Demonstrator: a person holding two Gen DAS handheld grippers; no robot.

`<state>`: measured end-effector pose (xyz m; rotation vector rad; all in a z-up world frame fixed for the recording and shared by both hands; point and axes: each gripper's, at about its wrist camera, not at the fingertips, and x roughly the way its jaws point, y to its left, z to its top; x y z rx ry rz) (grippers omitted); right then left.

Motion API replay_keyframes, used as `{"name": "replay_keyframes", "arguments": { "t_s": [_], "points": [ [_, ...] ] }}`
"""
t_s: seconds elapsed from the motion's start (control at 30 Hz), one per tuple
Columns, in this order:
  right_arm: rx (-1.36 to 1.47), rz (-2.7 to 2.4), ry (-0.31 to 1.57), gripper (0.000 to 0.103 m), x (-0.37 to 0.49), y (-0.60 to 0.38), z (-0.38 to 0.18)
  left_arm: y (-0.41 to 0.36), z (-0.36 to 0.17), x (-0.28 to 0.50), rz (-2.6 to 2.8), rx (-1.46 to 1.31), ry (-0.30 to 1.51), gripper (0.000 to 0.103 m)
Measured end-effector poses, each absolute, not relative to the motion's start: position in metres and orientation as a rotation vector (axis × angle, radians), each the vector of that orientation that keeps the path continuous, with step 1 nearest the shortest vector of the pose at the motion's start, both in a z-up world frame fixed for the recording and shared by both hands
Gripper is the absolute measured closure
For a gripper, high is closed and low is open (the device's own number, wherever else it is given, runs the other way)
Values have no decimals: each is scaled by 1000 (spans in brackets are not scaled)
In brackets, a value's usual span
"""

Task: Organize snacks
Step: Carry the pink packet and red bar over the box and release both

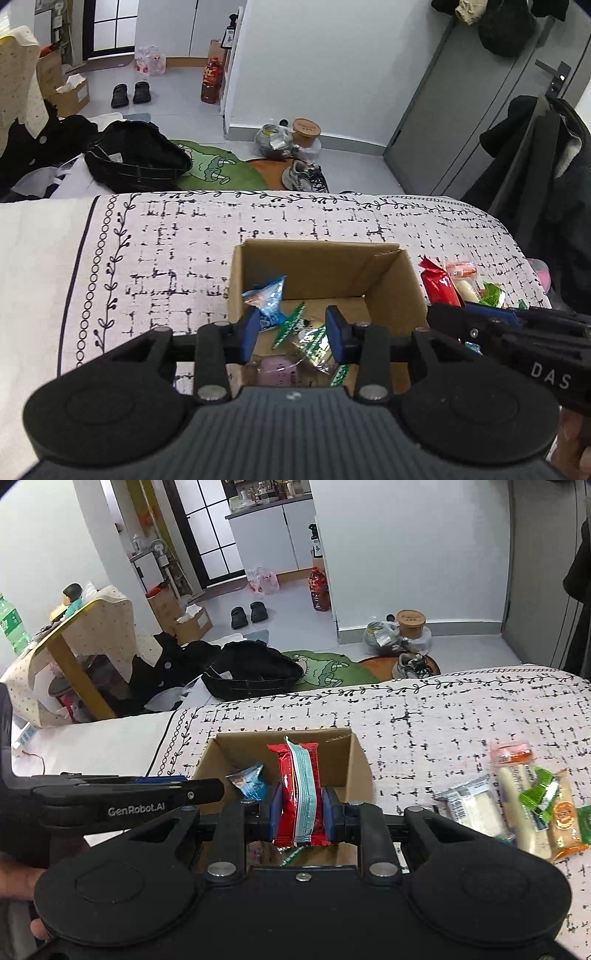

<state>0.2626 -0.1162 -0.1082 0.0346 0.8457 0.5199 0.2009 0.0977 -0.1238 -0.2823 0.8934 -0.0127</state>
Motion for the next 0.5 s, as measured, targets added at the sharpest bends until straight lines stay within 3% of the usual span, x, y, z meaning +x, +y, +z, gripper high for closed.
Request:
{"name": "replay_keyframes", "arguments": {
  "t_s": [0.1,0.2,0.4,0.5],
  "points": [
    [40,546,833,77,264,-112,-107,101,-124,199,-2,-280,895,60],
    [20,521,822,59,262,-116,-108,102,-124,197,5,-278,895,53],
    [32,454,870,56,258,-142,-116,95,-118,191,-3,-242,867,32],
    [28,422,869,42,251,-154,-114,90,-117,190,-12,-239,868,27]
  ]
}}
